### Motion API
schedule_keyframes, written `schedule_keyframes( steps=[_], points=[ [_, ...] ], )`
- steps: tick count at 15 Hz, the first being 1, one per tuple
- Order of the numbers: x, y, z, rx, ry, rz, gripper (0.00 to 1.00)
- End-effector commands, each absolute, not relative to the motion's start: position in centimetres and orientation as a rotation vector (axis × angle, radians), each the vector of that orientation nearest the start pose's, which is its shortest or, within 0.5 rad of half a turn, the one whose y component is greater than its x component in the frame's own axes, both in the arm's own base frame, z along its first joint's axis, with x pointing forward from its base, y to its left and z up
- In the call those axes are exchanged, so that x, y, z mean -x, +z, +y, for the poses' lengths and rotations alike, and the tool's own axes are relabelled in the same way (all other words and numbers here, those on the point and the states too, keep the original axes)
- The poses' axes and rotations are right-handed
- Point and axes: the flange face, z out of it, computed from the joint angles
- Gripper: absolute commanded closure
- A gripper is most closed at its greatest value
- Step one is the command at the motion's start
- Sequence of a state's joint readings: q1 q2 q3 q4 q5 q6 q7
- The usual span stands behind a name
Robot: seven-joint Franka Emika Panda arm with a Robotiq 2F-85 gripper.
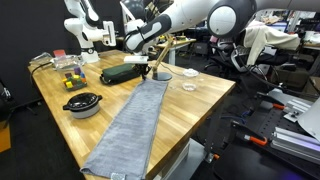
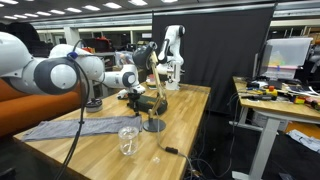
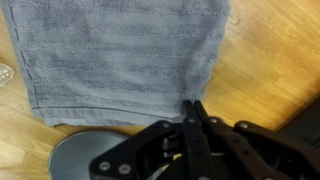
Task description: Fold the grey towel from right to left
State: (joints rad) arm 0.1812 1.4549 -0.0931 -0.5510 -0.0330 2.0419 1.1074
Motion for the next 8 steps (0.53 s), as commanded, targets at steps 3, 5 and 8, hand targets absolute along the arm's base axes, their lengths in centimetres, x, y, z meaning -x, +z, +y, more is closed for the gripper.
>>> schedule_keyframes(
  steps=[3,5,8],
  points=[
    [-78.8,10.9,14.8,2.955,-0.176,1.267,0.99],
    [-78.2,11.4,17.5,2.996,-0.17,1.185,0.99],
    [-77.1,12.9,21.0,3.098,-0.153,1.072,0.99]
  ],
)
